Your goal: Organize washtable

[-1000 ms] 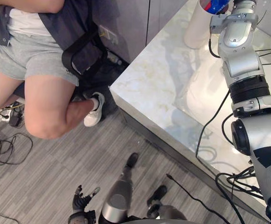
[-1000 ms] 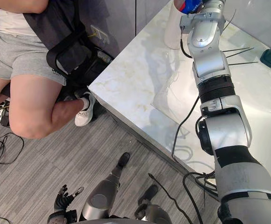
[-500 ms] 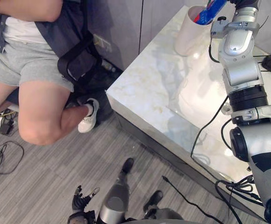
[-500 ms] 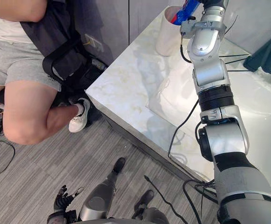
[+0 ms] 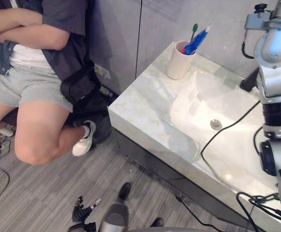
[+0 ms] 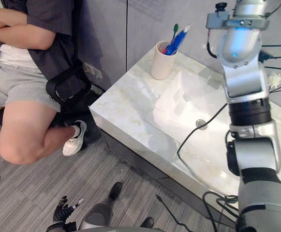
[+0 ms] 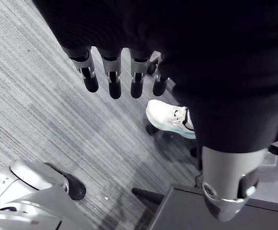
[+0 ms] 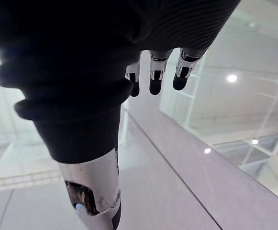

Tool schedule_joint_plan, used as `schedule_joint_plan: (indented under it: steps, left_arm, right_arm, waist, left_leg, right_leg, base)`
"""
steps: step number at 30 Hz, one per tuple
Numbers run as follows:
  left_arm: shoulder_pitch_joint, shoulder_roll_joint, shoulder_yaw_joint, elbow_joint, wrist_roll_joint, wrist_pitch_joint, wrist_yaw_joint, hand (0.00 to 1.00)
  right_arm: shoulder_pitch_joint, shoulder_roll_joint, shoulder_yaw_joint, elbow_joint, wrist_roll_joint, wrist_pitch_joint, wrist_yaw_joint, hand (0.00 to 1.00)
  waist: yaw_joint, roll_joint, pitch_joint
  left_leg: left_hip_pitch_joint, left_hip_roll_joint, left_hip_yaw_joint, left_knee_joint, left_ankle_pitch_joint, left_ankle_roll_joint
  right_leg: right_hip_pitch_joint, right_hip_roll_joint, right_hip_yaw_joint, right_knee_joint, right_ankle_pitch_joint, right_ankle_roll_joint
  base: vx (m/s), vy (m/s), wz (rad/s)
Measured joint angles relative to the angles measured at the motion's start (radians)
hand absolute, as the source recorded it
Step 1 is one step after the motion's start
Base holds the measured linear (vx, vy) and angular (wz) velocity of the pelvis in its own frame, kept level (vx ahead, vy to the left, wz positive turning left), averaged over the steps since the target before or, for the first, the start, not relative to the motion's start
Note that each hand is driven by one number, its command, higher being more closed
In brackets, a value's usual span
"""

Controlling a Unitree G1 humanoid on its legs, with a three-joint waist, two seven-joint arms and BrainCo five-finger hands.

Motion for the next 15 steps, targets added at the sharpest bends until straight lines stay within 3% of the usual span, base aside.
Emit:
schedule_joint_plan:
  steps: [2,8,12,15]
  left_arm:
    - [0.021,-0.001,0.007,0.001,0.001,0.0,-0.009,0.0]
    - [0.039,-0.032,0.074,0.063,0.003,0.001,-0.011,0.0]
    - [0.045,-0.04,0.091,0.08,0.022,0.007,-0.015,0.0]
    - [0.044,-0.043,0.111,0.08,0.024,0.02,-0.033,0.0]
  right_arm:
    - [0.16,-0.014,-0.205,-0.034,-0.002,-0.023,-0.003,0.0]
    - [0.551,-0.022,-0.694,0.006,0.005,-0.014,-0.036,0.0]
    - [0.764,0.085,-0.926,0.086,0.053,0.005,-0.058,0.0]
    - [0.924,0.248,-0.975,0.12,0.082,0.033,-0.071,0.0]
  waist:
    - [-0.028,0.001,-0.025]
    - [-0.109,0.028,-0.078]
    - [-0.167,0.051,-0.102]
    - [-0.169,0.044,-0.123]
  left_leg:
    - [0.023,0.004,0.035,-0.001,-0.005,0.006]
    - [0.058,0.002,0.086,-0.004,-0.016,0.008]
    - [0.074,0.007,0.101,-0.01,-0.02,0.004]
    - [0.079,0.015,0.117,-0.01,-0.03,-0.004]
  right_leg:
    - [-0.001,-0.008,0.034,0.012,0.0,0.0]
    - [-0.003,-0.027,0.085,0.022,-0.006,-0.003]
    - [-0.004,-0.033,0.09,0.031,-0.009,-0.005]
    - [-0.007,-0.033,0.086,0.032,-0.009,-0.006]
  base:
    - [-0.05,0.033,-0.4]
    - [-0.04,0.035,-0.33]
    - [-0.03,0.009,-0.18]
    - [-0.01,-0.014,-0.18]
